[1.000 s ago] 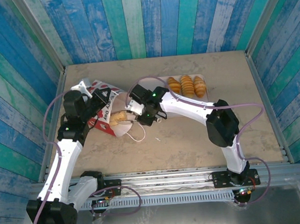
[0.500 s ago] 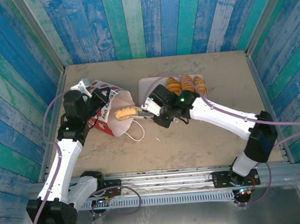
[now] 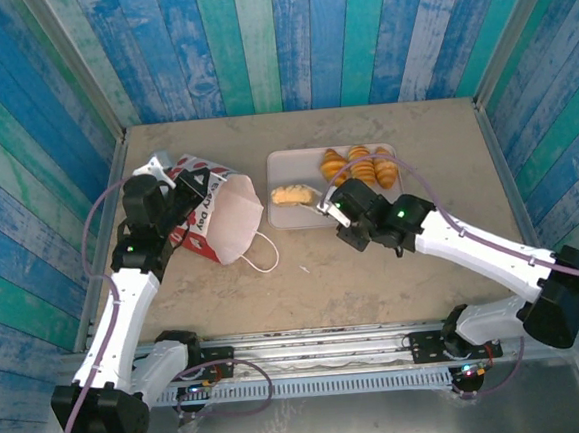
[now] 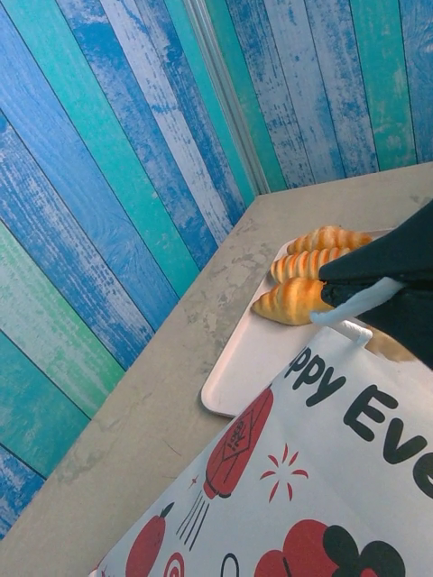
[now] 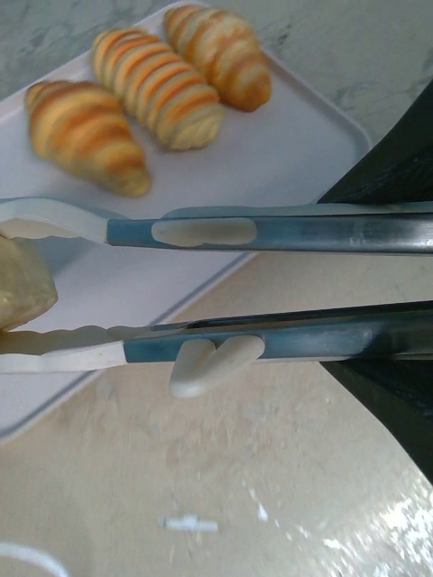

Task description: Take the fake bread out of the paper bag

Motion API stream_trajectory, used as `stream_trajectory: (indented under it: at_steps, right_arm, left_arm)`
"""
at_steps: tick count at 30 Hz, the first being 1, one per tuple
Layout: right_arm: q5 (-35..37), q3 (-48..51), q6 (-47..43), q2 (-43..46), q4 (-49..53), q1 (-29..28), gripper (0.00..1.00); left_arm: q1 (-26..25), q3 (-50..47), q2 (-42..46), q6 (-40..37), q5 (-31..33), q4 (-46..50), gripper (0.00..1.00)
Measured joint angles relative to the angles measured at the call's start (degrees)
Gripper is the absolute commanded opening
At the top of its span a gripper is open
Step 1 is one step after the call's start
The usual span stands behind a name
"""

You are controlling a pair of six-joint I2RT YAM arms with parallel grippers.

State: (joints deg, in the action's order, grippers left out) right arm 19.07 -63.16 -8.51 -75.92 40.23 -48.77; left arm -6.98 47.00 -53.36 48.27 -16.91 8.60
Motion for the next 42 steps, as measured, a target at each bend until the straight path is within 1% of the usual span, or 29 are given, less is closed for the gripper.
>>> stream_trajectory:
  at_steps: [6, 10, 14, 20, 22, 27, 32, 36, 42]
  right_arm:
    - [4.33, -1.49, 2.73, -8.37, 0.02, 3.17, 0.38]
    - [6.34, -2.23, 3.15, -12.48, 0.37, 3.19, 0.4]
    - [7.15, -2.54, 2.8, -14.19, -0.04, 2.95, 0.41]
    - [7.48, -2.54, 1.49, -14.99, -0.46, 1.62, 0.43]
    - [7.34, -2.54, 1.33, -14.99, -0.39, 0.94, 0.46]
    - [6.38, -2.4, 0.94, -15.04, 0.39, -0.66, 0.48]
    - [5.4, -2.38, 0.92, -15.04, 0.92, -1.09, 0.49]
    - [3.58, -2.38, 0.83, -14.64, 1.92, -1.09, 0.5]
    - [-0.44, -2.4, 0.76, -11.37, 4.66, -1.09, 0.5]
  left_arm:
    - [0.0, -0.15, 0.09, 0.04, 0.55, 0.09, 0.0]
    - [0.0, -0.15, 0.09, 0.04, 0.55, 0.11, 0.0]
    - [0.0, -0.15, 0.09, 0.04, 0.52, 0.11, 0.0]
    - [0.0, -0.15, 0.09, 0.04, 0.5, 0.09, 0.0]
    - [0.0, -0.15, 0.09, 0.04, 0.5, 0.09, 0.0]
    - [0.0, -0.15, 0.09, 0.04, 0.39, 0.02, 0.0]
    - [0.0, -0.15, 0.02, 0.2, 0.11, -0.02, 0.0]
    - [0.0, -0.15, -0.02, 0.24, -0.11, -0.04, 0.0]
    - [0.0, -0.46, 0.0, 0.26, -0.13, -0.22, 0.0]
